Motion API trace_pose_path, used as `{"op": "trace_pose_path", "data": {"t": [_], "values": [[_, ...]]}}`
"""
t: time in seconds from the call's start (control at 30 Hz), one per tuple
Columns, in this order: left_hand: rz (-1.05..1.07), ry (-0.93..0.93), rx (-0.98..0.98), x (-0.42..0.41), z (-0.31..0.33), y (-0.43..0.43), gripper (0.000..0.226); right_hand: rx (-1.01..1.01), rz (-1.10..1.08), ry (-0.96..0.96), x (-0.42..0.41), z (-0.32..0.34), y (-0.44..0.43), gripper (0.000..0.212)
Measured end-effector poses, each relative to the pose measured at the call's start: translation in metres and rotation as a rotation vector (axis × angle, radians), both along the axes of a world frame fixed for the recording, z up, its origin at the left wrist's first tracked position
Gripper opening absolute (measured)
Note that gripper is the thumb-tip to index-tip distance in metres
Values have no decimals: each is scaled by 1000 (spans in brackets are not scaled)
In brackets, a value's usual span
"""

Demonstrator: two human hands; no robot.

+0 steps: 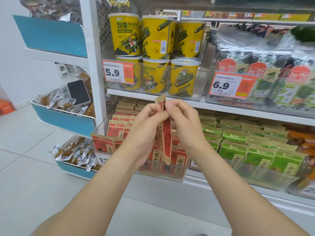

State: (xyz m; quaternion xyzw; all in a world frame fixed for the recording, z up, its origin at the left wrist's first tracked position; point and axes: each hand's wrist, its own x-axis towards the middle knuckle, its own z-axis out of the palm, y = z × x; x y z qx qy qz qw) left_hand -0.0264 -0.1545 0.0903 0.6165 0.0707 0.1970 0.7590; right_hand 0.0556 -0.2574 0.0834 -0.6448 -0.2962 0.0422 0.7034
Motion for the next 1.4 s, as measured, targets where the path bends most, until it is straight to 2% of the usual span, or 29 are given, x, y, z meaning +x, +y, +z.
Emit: {"op": "trace_pose_path", "data": {"t": [0.13, 0.23, 0.37, 0.47, 0.6, 0.7, 0.93, 1.07, 1.1, 1.17, 1.23, 1.3, 1.4], "values": [[-4, 17, 32, 3, 1, 2, 7, 67, -23, 137, -1, 2, -7, 22], [77, -20, 49, 5, -2, 0, 7, 164, -15, 304, -3, 4, -6, 24], [149, -88, 131, 7, -7, -4, 27, 177, 55, 377, -8, 4, -5, 26], [111, -88, 114, 5, -7, -1, 21, 170, 40, 340, -9, 3, -4, 31], [24, -45, 120, 0, -4, 1, 25, 123, -56, 202, -10, 2, -2, 29], [-18, -35, 106, -4, -3, 2, 25, 119, -61, 181, -13, 2, -1, 29], [-19, -41, 113, -5, -5, 7, 27, 118, -27, 190, -14, 2, 2, 26], [57, -36, 94, -6, -4, 12, 26, 12, 10, 45, -15, 5, 2, 12], [110, -33, 73, -5, -4, 14, 27, -53, 52, -10, -16, 6, 3, 13], [216, -23, 24, -4, -3, 17, 29, -208, 160, -79, -17, 5, 4, 34], [324, -16, -13, -3, -3, 22, 30, -331, 265, -57, -19, 2, 5, 51], [400, -11, -59, -4, -1, 27, 29, -370, 328, -8, -21, -2, 6, 56], [337, -49, -68, -8, 3, 34, 20, -289, 203, 48, -23, -7, 10, 49]]}}
